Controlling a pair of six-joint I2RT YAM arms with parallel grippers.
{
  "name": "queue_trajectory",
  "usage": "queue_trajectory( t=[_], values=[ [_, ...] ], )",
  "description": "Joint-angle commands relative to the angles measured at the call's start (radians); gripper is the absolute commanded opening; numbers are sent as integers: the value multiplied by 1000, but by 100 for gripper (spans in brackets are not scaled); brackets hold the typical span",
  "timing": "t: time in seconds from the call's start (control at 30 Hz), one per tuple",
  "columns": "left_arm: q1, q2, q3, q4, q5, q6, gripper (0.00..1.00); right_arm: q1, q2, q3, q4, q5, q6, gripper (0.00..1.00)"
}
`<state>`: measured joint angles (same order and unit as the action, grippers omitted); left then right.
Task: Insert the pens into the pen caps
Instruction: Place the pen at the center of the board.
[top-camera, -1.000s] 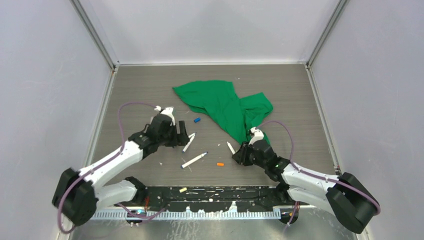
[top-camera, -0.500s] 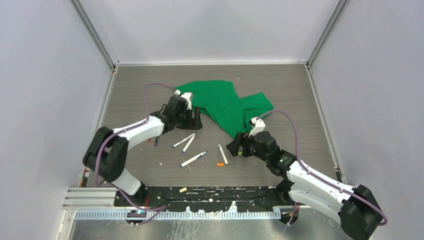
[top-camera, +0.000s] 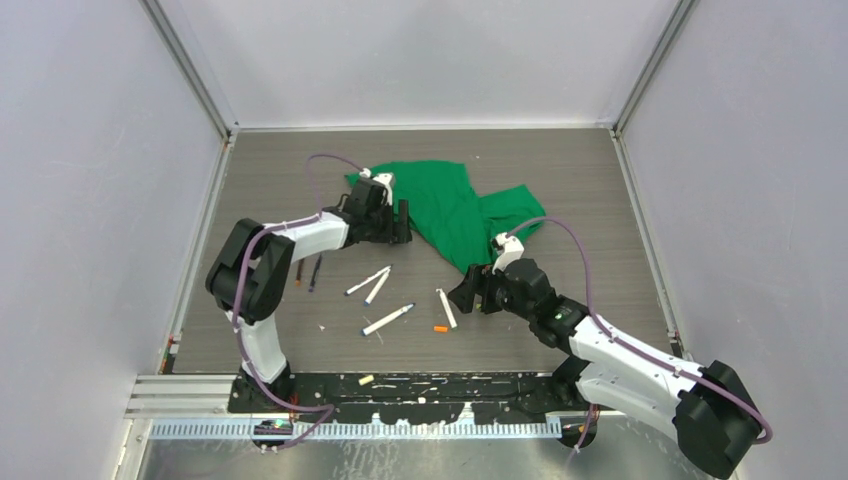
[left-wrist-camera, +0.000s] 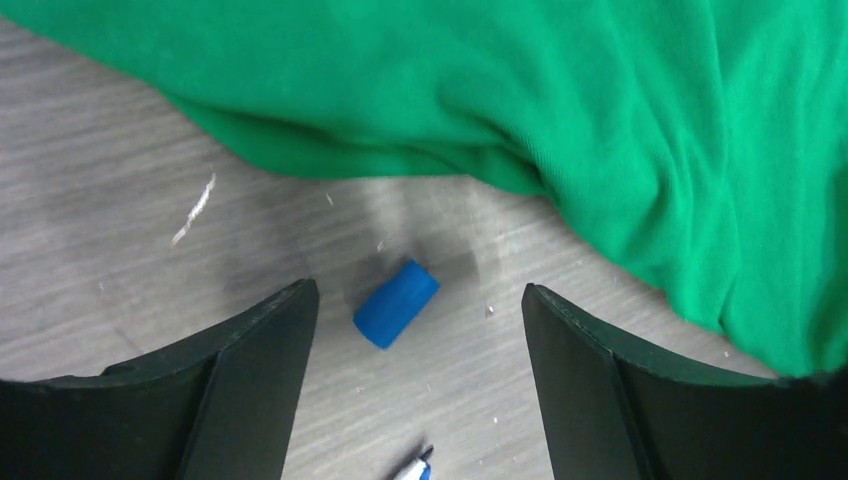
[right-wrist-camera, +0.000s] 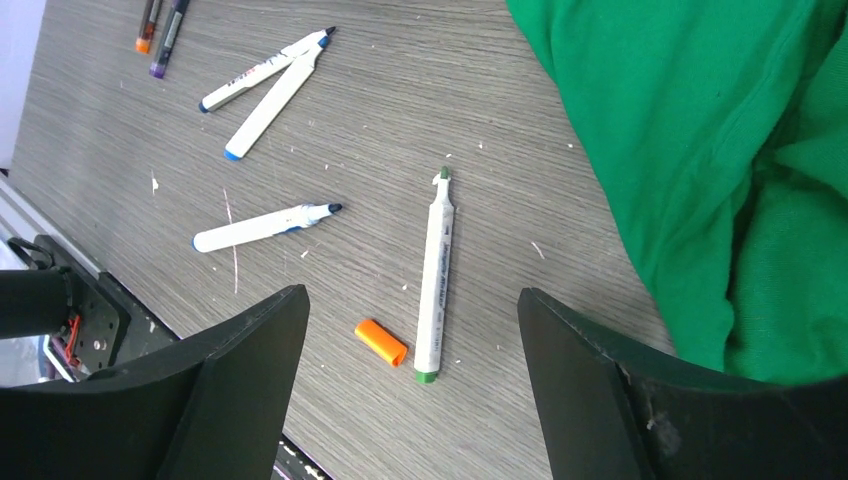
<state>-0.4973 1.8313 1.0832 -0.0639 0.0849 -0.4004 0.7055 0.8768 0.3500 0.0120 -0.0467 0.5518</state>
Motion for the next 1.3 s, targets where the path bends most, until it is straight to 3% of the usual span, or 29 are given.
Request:
queue_trajectory(
  t=[0.0, 0.47, 0.7, 0.83, 1.03, 1.17, 1.27],
  values=[
    [10, 54, 61, 39, -11, 20, 77, 2, -23, 21, 53, -8, 4, 82],
    [-90, -69, -88, 31, 132, -107, 74, 3, -60, 21, 41, 12, 19, 82],
    [-191, -45, -118, 133, 125, -149, 73, 2, -21, 21, 69, 8, 15, 79],
    [-190, -193, -186, 158, 55, -116, 74, 2, 29, 57, 73, -10, -7, 73],
    [-93, -580, -286, -41, -62, -27, 82, -1, 199, 187, 63, 19, -36, 67],
    [69, -716, -305, -202, 7, 5, 84, 0, 388, 294, 114, -14, -61, 64],
    [117, -738, -283, -293, 55, 14, 86, 3, 526, 413, 82, 6, -51, 62]
  ],
)
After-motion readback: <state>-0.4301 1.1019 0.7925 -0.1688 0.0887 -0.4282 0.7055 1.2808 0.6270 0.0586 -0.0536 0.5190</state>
